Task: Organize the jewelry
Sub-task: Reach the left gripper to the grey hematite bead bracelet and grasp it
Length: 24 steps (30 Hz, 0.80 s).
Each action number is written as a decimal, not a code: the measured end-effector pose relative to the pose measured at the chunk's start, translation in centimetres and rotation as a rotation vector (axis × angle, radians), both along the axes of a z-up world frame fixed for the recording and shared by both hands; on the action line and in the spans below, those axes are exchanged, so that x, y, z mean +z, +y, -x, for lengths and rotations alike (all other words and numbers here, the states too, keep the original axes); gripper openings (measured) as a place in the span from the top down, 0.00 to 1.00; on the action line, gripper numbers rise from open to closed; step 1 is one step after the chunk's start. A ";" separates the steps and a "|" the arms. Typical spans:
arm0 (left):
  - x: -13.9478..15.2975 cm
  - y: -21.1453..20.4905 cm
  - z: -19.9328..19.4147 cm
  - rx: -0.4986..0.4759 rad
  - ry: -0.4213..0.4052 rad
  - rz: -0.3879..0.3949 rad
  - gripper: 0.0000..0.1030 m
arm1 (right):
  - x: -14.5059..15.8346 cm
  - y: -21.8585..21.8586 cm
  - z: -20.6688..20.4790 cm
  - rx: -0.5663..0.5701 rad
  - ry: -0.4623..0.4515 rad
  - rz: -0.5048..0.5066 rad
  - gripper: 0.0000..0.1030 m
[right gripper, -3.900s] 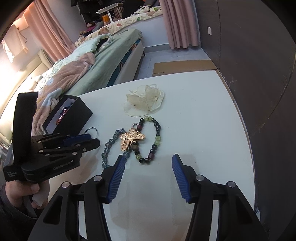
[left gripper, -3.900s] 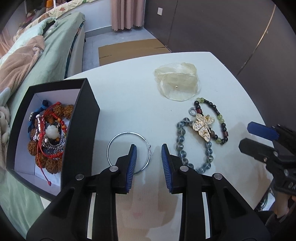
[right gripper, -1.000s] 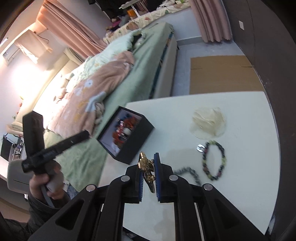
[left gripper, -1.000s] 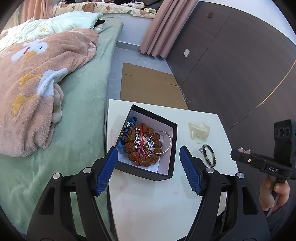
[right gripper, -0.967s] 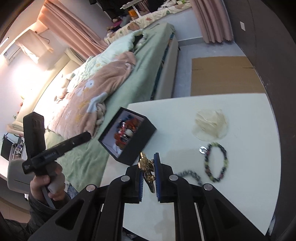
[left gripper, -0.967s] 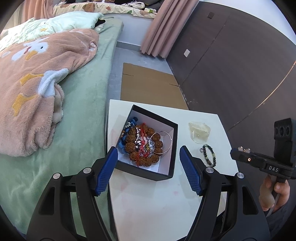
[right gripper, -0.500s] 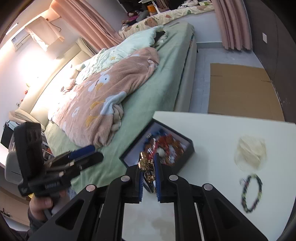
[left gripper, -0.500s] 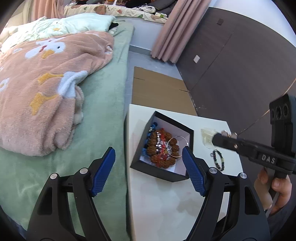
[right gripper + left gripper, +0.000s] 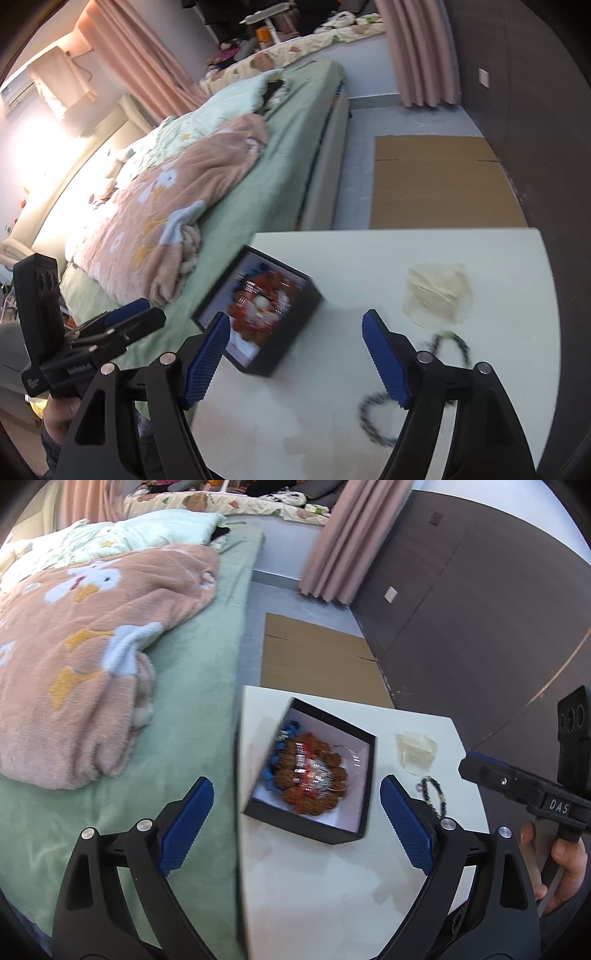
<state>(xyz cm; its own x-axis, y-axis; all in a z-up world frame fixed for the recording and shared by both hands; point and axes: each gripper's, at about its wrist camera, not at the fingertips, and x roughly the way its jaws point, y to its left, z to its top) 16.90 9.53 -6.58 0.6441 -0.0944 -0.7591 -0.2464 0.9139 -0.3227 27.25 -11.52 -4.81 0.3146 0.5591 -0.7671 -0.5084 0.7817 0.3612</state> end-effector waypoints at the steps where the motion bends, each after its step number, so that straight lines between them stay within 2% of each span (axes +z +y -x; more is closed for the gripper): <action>1: 0.0 -0.7 -0.2 -0.013 0.000 0.002 0.12 | -0.2 -0.7 0.1 -0.009 0.000 0.005 0.29; 15: -0.4 -9.9 -2.1 -0.188 0.018 -0.032 0.13 | -2.9 -10.9 1.1 -0.192 0.023 0.038 0.27; 22: -1.6 -14.0 -3.1 -0.279 0.060 -0.068 0.27 | -4.9 -13.4 1.7 -0.261 0.022 0.081 0.27; 24: -2.4 -14.9 -3.6 -0.302 0.080 -0.080 0.36 | -5.5 -13.9 1.6 -0.277 0.026 0.090 0.27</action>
<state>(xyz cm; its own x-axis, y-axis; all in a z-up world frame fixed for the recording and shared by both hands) 20.54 -5.42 -8.93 0.5344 -0.2099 -0.8188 0.0180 0.9713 -0.2373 25.63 -25.44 -10.31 0.4258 0.3838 -0.8194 -0.2625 0.9190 0.2940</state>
